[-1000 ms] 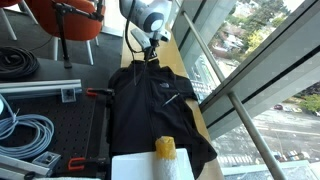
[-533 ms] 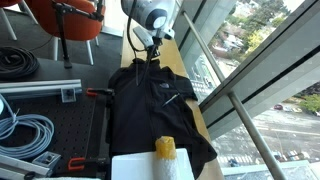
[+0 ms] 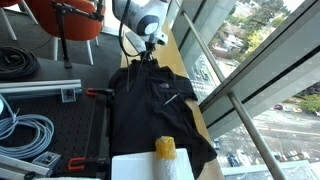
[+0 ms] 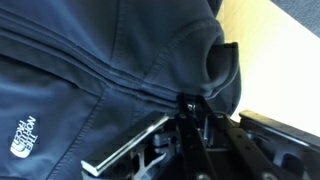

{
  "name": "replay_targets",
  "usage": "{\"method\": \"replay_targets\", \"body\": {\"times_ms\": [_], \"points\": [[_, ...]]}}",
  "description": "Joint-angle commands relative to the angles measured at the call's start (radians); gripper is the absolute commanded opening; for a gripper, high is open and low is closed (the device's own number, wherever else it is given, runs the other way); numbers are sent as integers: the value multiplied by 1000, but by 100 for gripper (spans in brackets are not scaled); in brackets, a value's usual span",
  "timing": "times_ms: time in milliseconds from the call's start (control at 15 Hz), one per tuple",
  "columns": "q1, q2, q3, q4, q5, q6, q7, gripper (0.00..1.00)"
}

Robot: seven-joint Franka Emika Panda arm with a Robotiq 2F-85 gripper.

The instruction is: Close the zip on the black jacket.

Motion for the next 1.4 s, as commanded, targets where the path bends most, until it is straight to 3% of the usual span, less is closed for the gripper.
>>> {"method": "replay_targets", "body": {"times_ms": [0, 533, 600, 667, 1200, 1333], "points": [[-31, -37, 10, -50, 15, 28, -33, 3], [-69, -50, 22, -73, 19, 34, -73, 3], [-70, -54, 23, -80, 19, 32, -75, 39], [-71, -59, 22, -89, 19, 30, -74, 40], [-133, -200, 14, -207, 22, 4, -99, 98], [-153, -266, -1, -256, 18, 6, -89, 100]]}}
